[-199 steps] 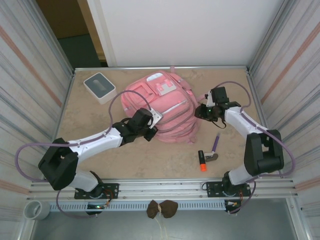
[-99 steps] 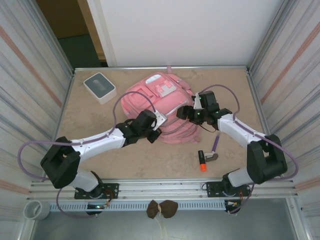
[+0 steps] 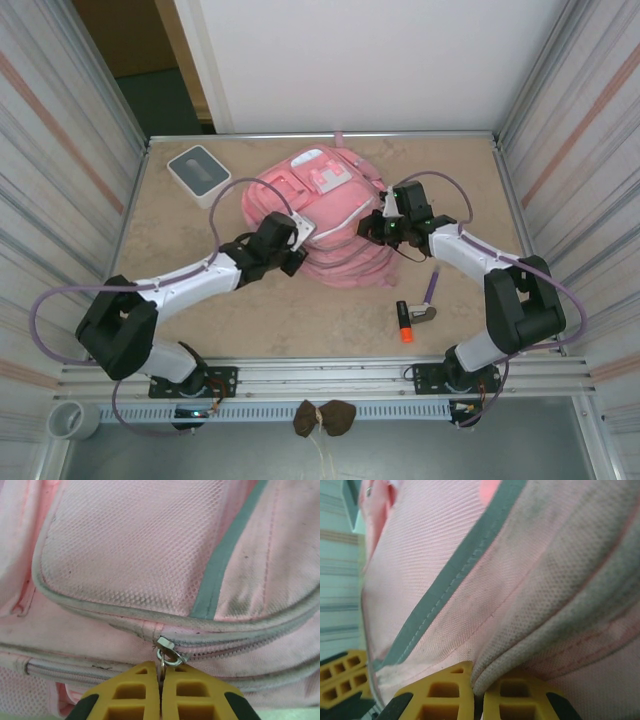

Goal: Pack the student bag

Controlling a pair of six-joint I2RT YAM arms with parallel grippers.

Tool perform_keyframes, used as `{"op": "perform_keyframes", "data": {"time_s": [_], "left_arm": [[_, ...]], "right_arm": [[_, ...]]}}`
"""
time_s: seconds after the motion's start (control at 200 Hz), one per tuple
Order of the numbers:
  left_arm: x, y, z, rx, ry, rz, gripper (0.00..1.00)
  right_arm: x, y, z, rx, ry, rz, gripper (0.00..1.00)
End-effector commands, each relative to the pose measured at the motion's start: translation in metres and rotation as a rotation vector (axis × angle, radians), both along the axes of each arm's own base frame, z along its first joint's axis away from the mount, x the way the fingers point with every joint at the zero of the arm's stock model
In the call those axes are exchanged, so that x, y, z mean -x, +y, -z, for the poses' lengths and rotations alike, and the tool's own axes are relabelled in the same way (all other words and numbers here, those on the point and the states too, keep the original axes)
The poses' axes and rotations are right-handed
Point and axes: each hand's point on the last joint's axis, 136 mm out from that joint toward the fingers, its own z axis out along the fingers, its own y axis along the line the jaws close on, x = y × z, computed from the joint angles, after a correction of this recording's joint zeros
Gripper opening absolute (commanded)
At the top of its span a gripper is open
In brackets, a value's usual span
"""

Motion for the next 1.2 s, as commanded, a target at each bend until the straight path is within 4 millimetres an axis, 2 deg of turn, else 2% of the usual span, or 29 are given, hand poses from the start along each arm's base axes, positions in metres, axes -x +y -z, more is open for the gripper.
{"op": "perform_keyframes", "data": {"time_s": [0.0, 0.065, 0.15, 0.281, 0.341, 0.411, 0.461, 0.551, 0.636, 0.721, 0.907, 1.042, 1.197], "left_arm": [[-0.020, 0.042, -0.003, -0.090, -0.026, -0.146, 0.06], [-0.018, 0.039, -0.009, -0.084, -0.027, -0.131, 0.19], [-0.012, 0.036, -0.024, -0.038, -0.051, -0.106, 0.36], [0.004, 0.015, -0.054, 0.044, -0.149, -0.001, 0.66], [0.009, 0.000, -0.064, 0.071, -0.196, 0.060, 0.77], [0.013, -0.023, -0.072, 0.078, -0.221, 0.142, 0.84], [0.014, -0.040, -0.074, 0.052, -0.227, 0.190, 0.86], [0.010, -0.069, -0.065, -0.038, -0.223, 0.260, 0.90], [0.001, -0.090, -0.053, -0.105, -0.205, 0.298, 0.91], [-0.014, -0.102, -0.043, -0.158, -0.191, 0.295, 0.92], [-0.032, -0.121, -0.033, -0.205, -0.166, 0.321, 0.92], [-0.043, -0.119, -0.034, -0.195, -0.143, 0.301, 0.85], [-0.047, -0.117, -0.045, -0.087, -0.091, 0.305, 0.77]], "right_arm": [[0.001, 0.002, -0.006, 0.034, -0.038, -0.044, 0.06], [0.005, 0.006, -0.011, 0.019, -0.039, -0.070, 0.13], [0.010, -0.008, -0.013, 0.073, -0.050, -0.054, 0.31], [0.023, -0.060, -0.008, 0.287, -0.066, 0.043, 0.53], [0.028, -0.086, -0.005, 0.377, -0.071, 0.096, 0.58], [0.033, -0.111, -0.003, 0.418, -0.060, 0.155, 0.62], [0.035, -0.125, -0.004, 0.417, -0.056, 0.194, 0.67], [0.038, -0.143, -0.007, 0.425, -0.065, 0.253, 0.72], [0.039, -0.153, -0.007, 0.433, -0.069, 0.277, 0.74], [0.041, -0.156, -0.002, 0.432, -0.054, 0.283, 0.74], [0.047, -0.156, 0.011, 0.428, -0.023, 0.277, 0.75], [0.048, -0.156, 0.016, 0.420, -0.017, 0.277, 0.75], [0.047, -0.155, 0.018, 0.419, -0.010, 0.275, 0.76]]}}
